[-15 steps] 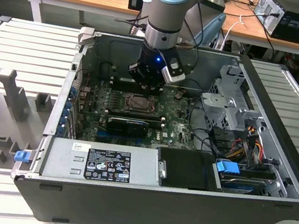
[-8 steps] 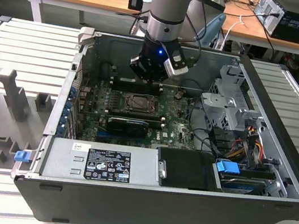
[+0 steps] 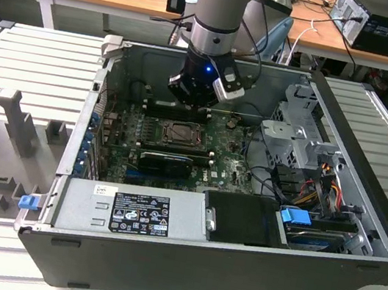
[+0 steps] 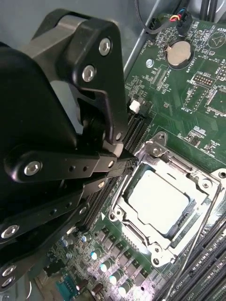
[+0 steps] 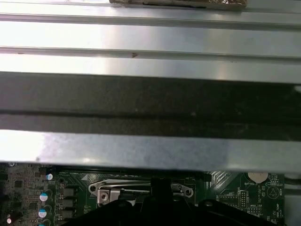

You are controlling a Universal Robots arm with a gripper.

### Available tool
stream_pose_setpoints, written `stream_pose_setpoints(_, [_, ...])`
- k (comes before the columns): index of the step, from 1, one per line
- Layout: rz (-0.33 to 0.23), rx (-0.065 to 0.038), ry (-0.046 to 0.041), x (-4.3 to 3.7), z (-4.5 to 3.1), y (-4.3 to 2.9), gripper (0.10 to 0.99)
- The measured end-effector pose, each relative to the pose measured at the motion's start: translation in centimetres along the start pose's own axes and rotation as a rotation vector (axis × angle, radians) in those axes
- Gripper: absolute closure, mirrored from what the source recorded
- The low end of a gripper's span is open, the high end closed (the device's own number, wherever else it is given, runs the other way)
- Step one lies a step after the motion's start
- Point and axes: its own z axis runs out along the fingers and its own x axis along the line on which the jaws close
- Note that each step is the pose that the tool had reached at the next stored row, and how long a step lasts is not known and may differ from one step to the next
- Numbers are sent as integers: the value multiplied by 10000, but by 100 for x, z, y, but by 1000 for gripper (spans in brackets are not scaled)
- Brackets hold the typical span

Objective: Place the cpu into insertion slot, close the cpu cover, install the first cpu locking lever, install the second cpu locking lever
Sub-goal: 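Install the first cpu locking lever, then install the second cpu locking lever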

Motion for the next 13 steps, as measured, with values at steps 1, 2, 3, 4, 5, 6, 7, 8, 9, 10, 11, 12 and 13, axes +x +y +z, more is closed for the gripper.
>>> stream_pose_setpoints(1, [0,0,0,0,0,-3,980])
stream_pose_setpoints(2, [-1,1,1,0,-1,-9,980])
stream_pose_setpoints(3, [-1,0,2,0,-1,-13,980])
stream_pose_setpoints(4, [-1,0,1,0,-2,-17,980])
stream_pose_setpoints(5, [0,0,1,1,-2,-27,980])
stream_pose_setpoints(6, [0,0,1,1,-3,-34,980])
stream_pose_setpoints(7, [-1,0,1,1,-4,-45,980])
stream_pose_setpoints(8, [0,0,1,2,-5,-71,980])
stream_pose_setpoints(9, [-1,0,1,3,-7,-93,980])
stream_pose_setpoints(10, [-1,1,1,3,-7,-102,980])
stream_pose_setpoints(11, [-1,0,1,2,-7,-114,980])
stream_pose_setpoints(12, [-1,0,1,1,-6,-124,980])
stream_pose_setpoints(13, [-1,1,1,0,-5,-134,980])
